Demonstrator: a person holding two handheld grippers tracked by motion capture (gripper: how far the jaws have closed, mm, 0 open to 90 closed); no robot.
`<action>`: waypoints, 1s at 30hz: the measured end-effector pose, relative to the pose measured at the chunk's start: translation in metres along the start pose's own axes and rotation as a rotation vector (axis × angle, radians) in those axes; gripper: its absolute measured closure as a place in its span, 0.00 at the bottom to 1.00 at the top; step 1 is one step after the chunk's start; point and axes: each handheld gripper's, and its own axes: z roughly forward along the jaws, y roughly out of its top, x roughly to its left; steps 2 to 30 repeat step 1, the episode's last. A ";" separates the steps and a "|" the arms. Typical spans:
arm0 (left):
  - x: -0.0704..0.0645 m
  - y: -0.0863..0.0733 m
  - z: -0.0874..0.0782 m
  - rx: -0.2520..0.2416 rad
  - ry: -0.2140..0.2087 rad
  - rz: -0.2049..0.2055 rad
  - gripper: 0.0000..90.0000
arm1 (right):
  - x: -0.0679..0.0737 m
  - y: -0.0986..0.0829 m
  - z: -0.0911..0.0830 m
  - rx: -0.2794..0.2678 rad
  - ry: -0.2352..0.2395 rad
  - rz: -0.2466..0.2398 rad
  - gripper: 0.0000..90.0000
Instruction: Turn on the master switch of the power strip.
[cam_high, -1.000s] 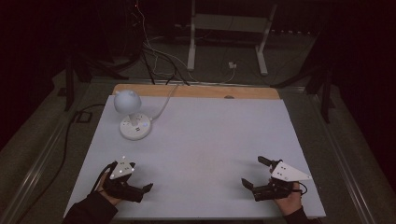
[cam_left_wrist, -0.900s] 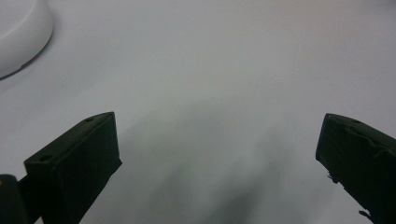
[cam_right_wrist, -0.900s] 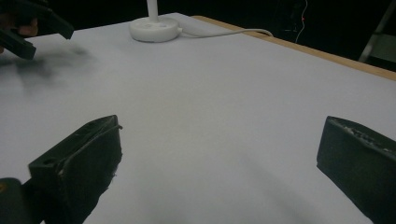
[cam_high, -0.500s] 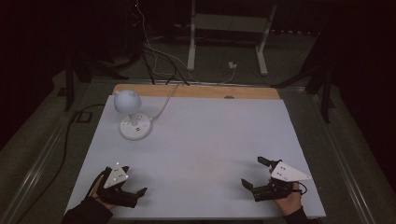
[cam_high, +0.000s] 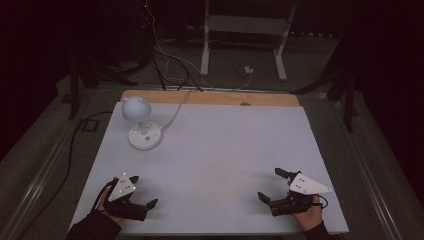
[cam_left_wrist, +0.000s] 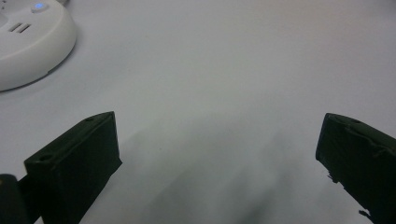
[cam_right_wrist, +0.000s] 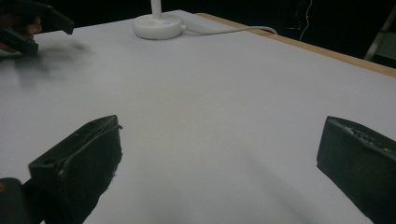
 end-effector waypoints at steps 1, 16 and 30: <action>0.000 0.000 0.000 -0.002 0.001 0.000 0.00 | 0.000 0.000 0.000 0.000 -0.001 -0.001 0.00; 0.000 0.000 0.000 -0.002 0.001 0.000 0.00 | 0.000 0.000 0.000 0.000 -0.001 -0.001 0.00; 0.000 0.000 0.000 -0.002 0.001 0.000 0.00 | 0.000 0.000 0.000 0.000 -0.001 -0.001 0.00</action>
